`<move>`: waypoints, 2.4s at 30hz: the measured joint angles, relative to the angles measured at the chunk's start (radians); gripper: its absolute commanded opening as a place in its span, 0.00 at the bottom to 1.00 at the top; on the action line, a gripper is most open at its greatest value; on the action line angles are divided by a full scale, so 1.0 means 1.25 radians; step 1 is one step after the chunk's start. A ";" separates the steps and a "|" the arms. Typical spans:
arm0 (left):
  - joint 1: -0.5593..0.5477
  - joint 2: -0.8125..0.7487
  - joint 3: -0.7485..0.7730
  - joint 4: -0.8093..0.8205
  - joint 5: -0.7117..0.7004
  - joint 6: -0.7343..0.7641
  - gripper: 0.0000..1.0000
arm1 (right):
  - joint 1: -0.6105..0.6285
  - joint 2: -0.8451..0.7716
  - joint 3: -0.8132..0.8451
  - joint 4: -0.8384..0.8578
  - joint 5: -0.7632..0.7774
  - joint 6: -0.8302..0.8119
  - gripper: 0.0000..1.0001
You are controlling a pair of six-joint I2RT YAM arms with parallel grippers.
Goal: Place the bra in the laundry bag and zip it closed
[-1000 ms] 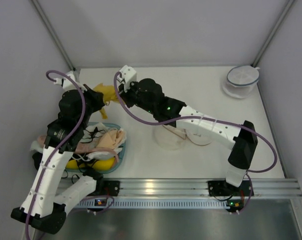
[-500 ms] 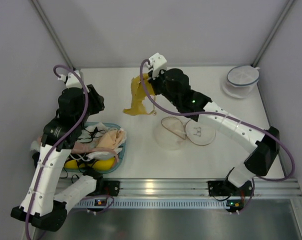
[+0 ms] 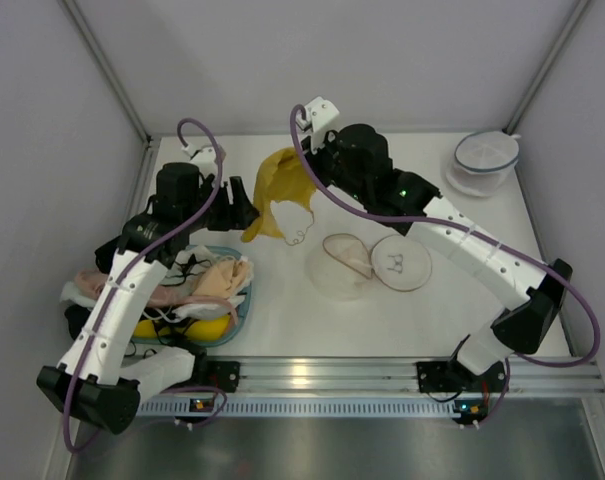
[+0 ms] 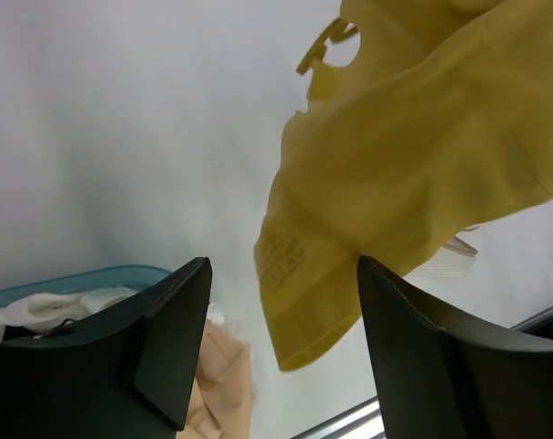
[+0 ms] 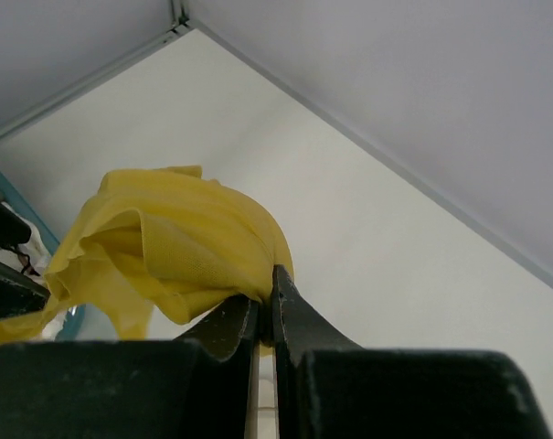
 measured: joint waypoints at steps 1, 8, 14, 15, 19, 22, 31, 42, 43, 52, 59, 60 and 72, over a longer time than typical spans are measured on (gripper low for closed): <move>0.000 0.001 -0.005 0.009 0.015 0.002 0.73 | -0.003 0.000 0.003 -0.011 -0.001 0.000 0.00; -0.017 -0.010 -0.009 0.091 0.107 0.025 0.78 | -0.005 0.007 0.031 -0.098 -0.002 0.001 0.00; -0.119 -0.007 -0.018 0.116 0.061 0.051 0.78 | -0.008 0.018 0.070 -0.146 0.007 0.010 0.00; -0.149 -0.003 -0.018 0.120 0.030 0.054 0.74 | -0.009 0.018 0.070 -0.149 0.007 0.012 0.00; -0.246 0.042 -0.012 0.126 -0.116 0.058 0.34 | -0.010 0.018 0.070 -0.164 0.008 0.015 0.00; -0.273 0.069 -0.010 0.126 -0.196 0.067 0.00 | -0.010 0.017 0.069 -0.167 0.014 0.014 0.00; -0.273 -0.004 -0.010 0.162 -0.374 0.088 0.00 | -0.012 -0.033 0.019 -0.163 0.037 0.008 0.00; -0.273 -0.058 -0.009 0.187 -0.471 0.117 0.00 | -0.021 -0.119 -0.081 -0.132 -0.010 -0.009 0.00; -0.273 -0.059 -0.009 0.187 -0.473 0.118 0.00 | -0.022 -0.126 -0.092 -0.130 -0.016 -0.012 0.00; -0.273 -0.080 -0.001 0.189 -0.507 0.120 0.00 | -0.092 -0.171 -0.175 -0.102 -0.185 -0.041 0.00; -0.273 -0.089 0.000 0.189 -0.507 0.121 0.00 | -0.114 -0.171 -0.175 -0.089 -0.232 -0.035 0.00; -0.273 -0.089 0.000 0.189 -0.507 0.121 0.00 | -0.114 -0.171 -0.174 -0.089 -0.231 -0.033 0.00; -0.273 -0.052 -0.012 0.155 -0.505 0.103 0.00 | -0.139 -0.171 -0.147 -0.091 -0.269 0.018 0.00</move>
